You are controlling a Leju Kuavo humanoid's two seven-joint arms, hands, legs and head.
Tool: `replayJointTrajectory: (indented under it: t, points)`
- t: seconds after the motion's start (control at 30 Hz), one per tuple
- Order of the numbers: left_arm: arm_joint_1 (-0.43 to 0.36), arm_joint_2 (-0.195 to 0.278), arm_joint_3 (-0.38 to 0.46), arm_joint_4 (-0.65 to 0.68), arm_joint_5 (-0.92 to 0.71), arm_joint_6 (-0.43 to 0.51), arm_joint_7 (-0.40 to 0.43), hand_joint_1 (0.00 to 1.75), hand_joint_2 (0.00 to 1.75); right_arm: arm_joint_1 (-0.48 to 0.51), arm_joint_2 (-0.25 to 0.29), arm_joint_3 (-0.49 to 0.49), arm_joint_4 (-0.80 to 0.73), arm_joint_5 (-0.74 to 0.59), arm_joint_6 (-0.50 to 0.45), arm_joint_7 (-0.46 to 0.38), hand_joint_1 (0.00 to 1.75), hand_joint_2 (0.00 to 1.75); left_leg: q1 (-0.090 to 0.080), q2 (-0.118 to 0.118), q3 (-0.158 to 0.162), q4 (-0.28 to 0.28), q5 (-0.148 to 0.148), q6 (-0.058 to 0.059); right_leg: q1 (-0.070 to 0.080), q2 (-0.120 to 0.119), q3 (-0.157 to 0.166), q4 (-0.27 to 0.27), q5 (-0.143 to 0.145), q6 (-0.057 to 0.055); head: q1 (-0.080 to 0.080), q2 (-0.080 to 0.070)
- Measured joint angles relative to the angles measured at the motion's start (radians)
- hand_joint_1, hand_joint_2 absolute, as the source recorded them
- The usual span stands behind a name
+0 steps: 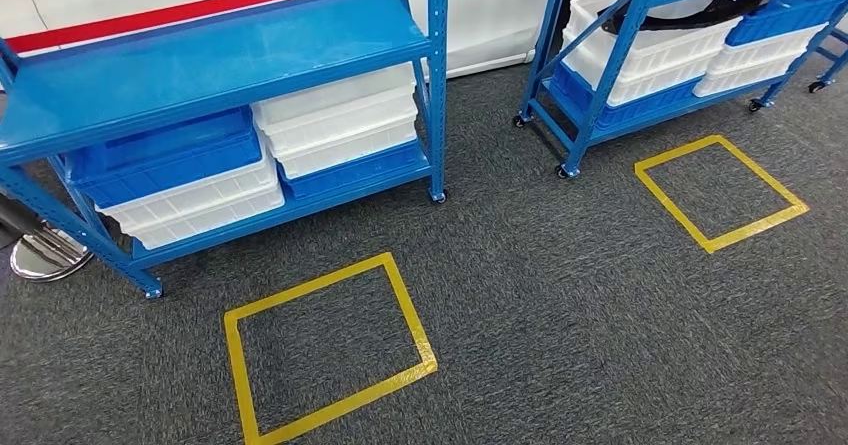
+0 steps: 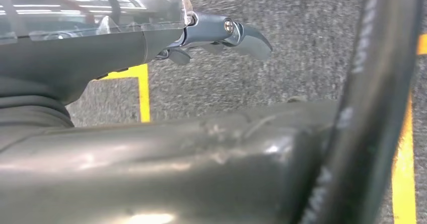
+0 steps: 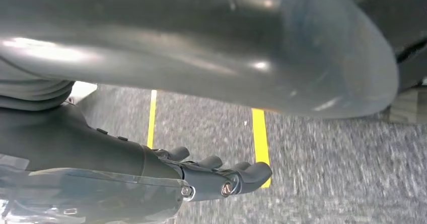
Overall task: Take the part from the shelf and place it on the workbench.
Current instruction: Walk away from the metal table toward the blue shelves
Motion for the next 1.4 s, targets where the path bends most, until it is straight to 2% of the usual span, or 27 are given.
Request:
replayJointTrajectory:
  t: [0.07, 0.1, 0.17, 0.2, 0.27, 0.33, 0.4, 0.43, 0.5, 0.57, 0.63, 0.67, 0.7, 0.77, 0.8, 0.87, 0.9, 0.93, 1.0, 1.07, 1.13, 1.17, 1.2, 1.27, 1.3, 1.33, 1.4]
  points:
    - [-0.003, 0.0, 0.0, 0.0, 0.001, 0.0, 0.001, 0.0, 0.0, 0.003, 0.0, 0.0, 0.0, 0.001, 0.0, 0.0, 0.0, 0.0, 0.0, 0.053, -0.052, 0.112, -0.063, -0.005, 0.005, -0.028, 0.0, -0.001, -0.001, -0.008, 0.0, 0.0]
    - [-0.005, 0.0, 0.0, 0.0, 0.001, 0.0, 0.001, 0.0, 0.0, 0.005, 0.0, 0.0, 0.0, 0.001, 0.0, 0.0, 0.0, 0.0, 0.001, 0.06, -0.077, 0.166, -0.086, -0.006, 0.008, -0.044, 0.0, 0.0, -0.003, -0.011, 0.0, 0.0]
    - [-0.005, 0.0, 0.001, 0.0, 0.002, 0.0, 0.001, 0.0, 0.0, 0.006, -0.001, 0.0, 0.0, 0.002, 0.0, 0.0, 0.0, 0.0, 0.002, 0.067, -0.085, 0.194, -0.084, -0.008, 0.01, -0.075, 0.0, 0.002, -0.007, -0.012, 0.0, 0.0]
    - [-0.004, 0.0, 0.002, 0.0, 0.002, 0.0, 0.001, 0.0, 0.0, 0.006, -0.001, 0.0, 0.0, 0.002, 0.0, 0.0, 0.0, 0.0, 0.002, 0.074, -0.061, 0.155, -0.058, -0.008, 0.011, -0.089, 0.001, 0.003, -0.01, -0.011, 0.0, 0.0]
    - [-0.004, 0.0, 0.003, 0.0, 0.004, 0.0, 0.001, 0.0, 0.0, 0.005, -0.001, 0.0, 0.0, 0.002, 0.001, 0.0, 0.0, 0.0, -0.002, 0.119, 0.007, 0.033, -0.006, -0.001, 0.014, -0.113, 0.006, 0.008, -0.016, -0.005, 0.0, 0.0]
    - [-0.007, 0.0, 0.004, 0.0, 0.007, 0.0, 0.0, 0.0, 0.0, 0.004, -0.001, 0.0, 0.0, 0.002, 0.003, 0.0, 0.0, 0.0, -0.008, 0.15, 0.039, -0.033, 0.01, 0.011, 0.018, -0.134, 0.011, 0.01, -0.021, 0.005, 0.0, 0.0]
    - [-0.006, 0.0, 0.005, 0.0, 0.01, 0.0, 0.0, 0.0, 0.0, 0.0, -0.001, 0.0, 0.0, 0.002, 0.004, -0.001, 0.0, 0.0, -0.01, 0.133, 0.037, -0.041, 0.011, 0.023, 0.02, -0.153, 0.018, 0.007, -0.023, 0.015, 0.0, 0.0]
    - [-0.004, 0.0, 0.005, 0.0, 0.011, 0.0, 0.0, 0.0, 0.0, -0.002, -0.001, 0.0, 0.0, 0.002, 0.004, 0.0, 0.0, 0.0, -0.008, 0.122, 0.039, -0.045, 0.014, 0.029, 0.018, -0.147, 0.021, 0.008, -0.026, 0.021, 0.0, 0.0]
    - [-0.003, -0.001, 0.005, 0.0, 0.012, 0.0, 0.0, 0.0, 0.0, -0.003, -0.001, 0.0, 0.0, 0.002, 0.004, 0.0, 0.0, 0.0, -0.002, 0.1, 0.043, -0.056, 0.024, 0.041, 0.014, -0.093, 0.008, 0.046, -0.058, 0.032, 0.0, 0.0]
    - [-0.007, -0.001, 0.006, 0.0, 0.013, 0.0, 0.0, 0.0, 0.0, 0.0, -0.001, -0.001, 0.0, 0.002, 0.005, 0.0, 0.0, 0.0, -0.002, 0.078, 0.04, -0.058, 0.03, 0.05, 0.01, -0.036, -0.047, 0.156, -0.121, 0.036, 0.0, 0.0]
    - [-0.008, -0.001, 0.006, -0.001, 0.013, 0.0, 0.0, 0.0, 0.0, 0.003, -0.001, -0.002, 0.0, 0.002, 0.005, 0.0, 0.0, 0.0, -0.002, 0.05, 0.037, -0.057, 0.032, 0.052, 0.008, -0.024, -0.102, 0.26, -0.154, 0.037, 0.0, 0.0]
    - [-0.008, 0.0, 0.006, -0.001, 0.014, 0.0, 0.0, 0.0, 0.0, 0.004, -0.001, -0.002, 0.0, 0.002, 0.004, 0.0, 0.0, 0.0, -0.002, 0.034, 0.037, -0.056, 0.032, 0.052, 0.008, -0.023, -0.109, 0.267, -0.14, 0.037, 0.0, 0.0]
    - [-0.007, 0.0, 0.006, -0.001, 0.014, -0.001, -0.002, 0.0, 0.0, 0.004, -0.001, -0.002, 0.0, 0.002, 0.004, 0.0, 0.0, 0.0, -0.002, 0.018, 0.038, -0.054, 0.032, 0.051, 0.007, -0.019, -0.098, 0.235, -0.108, 0.036, 0.0, 0.0]
    - [-0.005, -0.002, 0.007, 0.0, 0.016, -0.003, -0.006, 0.0, 0.0, 0.006, -0.001, -0.003, 0.0, 0.001, 0.004, -0.001, 0.0, 0.0, -0.002, -0.011, 0.038, -0.05, 0.03, 0.046, 0.005, 0.016, -0.044, 0.108, -0.034, 0.03, 0.0, 0.0]
    - [-0.006, -0.002, 0.007, 0.0, 0.016, -0.003, -0.008, 0.0, 0.0, 0.006, -0.001, -0.004, 0.0, 0.0, 0.004, -0.002, 0.0, 0.0, -0.003, -0.025, 0.036, -0.047, 0.029, 0.041, 0.004, 0.035, -0.022, 0.056, -0.013, 0.028, 0.0, 0.0]
    - [-0.007, -0.004, 0.007, 0.0, 0.016, -0.004, -0.011, 0.0, 0.0, 0.006, -0.001, -0.006, 0.0, -0.001, 0.003, -0.003, 0.0, 0.0, -0.002, -0.045, 0.028, -0.045, 0.03, 0.028, 0.006, 0.055, -0.008, 0.015, -0.006, 0.026, 0.0, 0.0]
    - [-0.006, -0.004, 0.008, 0.0, 0.016, -0.004, -0.012, 0.0, 0.0, 0.004, -0.001, -0.006, 0.0, -0.002, 0.003, -0.003, 0.0, 0.0, -0.001, -0.055, 0.025, -0.046, 0.031, 0.02, 0.007, 0.044, -0.007, 0.011, -0.005, 0.024, 0.0, 0.0]
    - [-0.004, -0.003, 0.008, -0.001, 0.017, -0.004, -0.013, 0.0, 0.0, 0.002, -0.001, -0.006, 0.0, -0.004, 0.001, -0.005, 0.0, 0.0, 0.001, -0.056, 0.024, -0.046, 0.031, 0.014, 0.006, 0.034, -0.006, 0.008, -0.002, 0.019, 0.0, 0.0]
    - [-0.001, -0.003, 0.011, -0.001, 0.018, -0.004, -0.015, 0.0, 0.0, 0.001, 0.0, -0.009, 0.0, -0.012, -0.006, -0.009, 0.0, 0.0, 0.0, -0.016, 0.008, -0.012, 0.007, 0.005, 0.002, 0.016, -0.001, -0.003, 0.0, 0.006, 0.0, 0.0]
    - [-0.004, -0.003, 0.014, -0.001, 0.02, -0.004, -0.016, 0.0, 0.0, 0.004, 0.0, -0.013, 0.0, -0.017, -0.012, -0.012, 0.0, 0.0, -0.001, 0.043, -0.047, 0.1, -0.051, -0.002, 0.004, -0.001, 0.001, -0.007, -0.008, -0.005, 0.0, 0.0]
    - [-0.006, -0.003, 0.015, -0.001, 0.02, -0.006, -0.018, 0.0, 0.0, 0.008, 0.0, -0.015, 0.0, -0.018, -0.013, -0.012, 0.0, 0.0, 0.001, 0.065, -0.108, 0.221, -0.089, -0.007, 0.008, -0.018, 0.007, -0.006, -0.021, -0.01, 0.0, 0.0]
    - [-0.005, -0.004, 0.015, -0.001, 0.02, -0.007, -0.021, 0.0, 0.0, 0.009, 0.0, -0.015, 0.0, -0.017, -0.014, -0.008, 0.0, 0.0, 0.002, 0.067, -0.118, 0.24, -0.083, -0.008, 0.009, -0.025, 0.012, -0.005, -0.027, -0.009, 0.0, 0.0]
    - [-0.004, -0.004, 0.015, -0.001, 0.021, -0.008, -0.025, 0.0, 0.0, 0.01, 0.0, -0.015, 0.0, -0.016, -0.015, -0.004, 0.0, 0.0, 0.002, 0.068, -0.108, 0.22, -0.058, -0.006, 0.01, -0.031, 0.021, -0.004, -0.032, -0.007, 0.0, 0.0]
    - [-0.004, -0.007, 0.016, -0.001, 0.021, -0.007, -0.031, 0.0, 0.0, 0.009, 0.0, -0.015, 0.0, -0.012, -0.017, 0.007, 0.0, 0.0, -0.001, 0.075, -0.044, 0.092, 0.01, 0.004, 0.01, -0.041, 0.041, -0.004, -0.043, 0.001, 0.0, 0.0]
    - [-0.006, -0.008, 0.016, -0.002, 0.021, -0.004, -0.033, 0.0, 0.0, 0.008, 0.0, -0.015, 0.0, -0.011, -0.018, 0.01, 0.0, 0.0, -0.005, 0.08, -0.012, 0.028, 0.027, 0.011, 0.011, -0.045, 0.049, -0.004, -0.05, 0.007, 0.0, 0.0]
    - [-0.009, -0.01, 0.017, -0.002, 0.02, -0.002, -0.034, 0.0, 0.0, 0.007, 0.0, -0.015, 0.0, -0.01, -0.018, 0.011, 0.0, 0.0, -0.008, 0.085, 0.009, -0.014, 0.03, 0.019, 0.012, -0.048, 0.054, -0.005, -0.055, 0.013, 0.0, 0.0]
    - [-0.012, -0.015, 0.018, -0.002, 0.02, -0.001, -0.034, 0.0, 0.0, 0.003, 0.0, -0.015, 0.0, -0.008, -0.018, 0.012, 0.0, 0.0, -0.013, 0.086, 0.023, -0.042, 0.012, 0.033, 0.013, -0.052, 0.065, -0.003, -0.057, 0.026, 0.0, 0.0]
